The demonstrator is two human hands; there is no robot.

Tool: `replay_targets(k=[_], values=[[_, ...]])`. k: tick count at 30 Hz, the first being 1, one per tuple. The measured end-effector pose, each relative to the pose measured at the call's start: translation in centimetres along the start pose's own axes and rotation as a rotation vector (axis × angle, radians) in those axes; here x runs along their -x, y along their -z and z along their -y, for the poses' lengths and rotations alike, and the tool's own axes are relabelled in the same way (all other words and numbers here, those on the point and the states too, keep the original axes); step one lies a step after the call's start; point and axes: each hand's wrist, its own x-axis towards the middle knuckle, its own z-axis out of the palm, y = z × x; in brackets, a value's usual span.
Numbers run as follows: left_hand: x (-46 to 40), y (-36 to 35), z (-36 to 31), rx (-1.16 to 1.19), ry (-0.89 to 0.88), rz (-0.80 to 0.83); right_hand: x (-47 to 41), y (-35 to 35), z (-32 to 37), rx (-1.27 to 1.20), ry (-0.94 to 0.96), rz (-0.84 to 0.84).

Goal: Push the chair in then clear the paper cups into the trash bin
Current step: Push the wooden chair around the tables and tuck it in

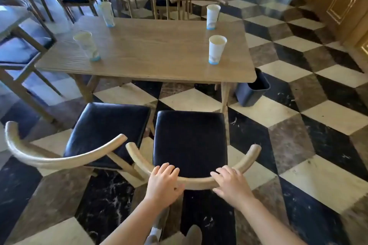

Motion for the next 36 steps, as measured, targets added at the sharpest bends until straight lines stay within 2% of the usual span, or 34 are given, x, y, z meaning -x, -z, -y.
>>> replay_targets(k=[9,14,22,27,32,36], values=[[0.5,-0.4,1.1,-0.038,0.002,0.071,-1.0,-1.3,-1.0,0.090,0.097,0.076],[-0.2,-0.3,1.5,0.033,0.072,0.102,-1.6,-1.0,-1.8,0.120,0.171,0.104],[-3.7,0.2,2.0,0.039,0.116,0.074,-4.6,0.0,-2.8,0.111,0.152,0.128],[-6.6,0.9,3.6,0.021,0.073,0.071,-7.4,0.0,-3.8,0.102,0.158,0.137],[-11.4,1.8,6.3,-0.015,0.012,0.027,-11.7,1.3,-4.6,0.070,0.146,0.066],[-15.4,2.4,8.4,-0.016,-0.016,0.054,-15.6,2.3,-5.5,0.046,0.137,0.041]])
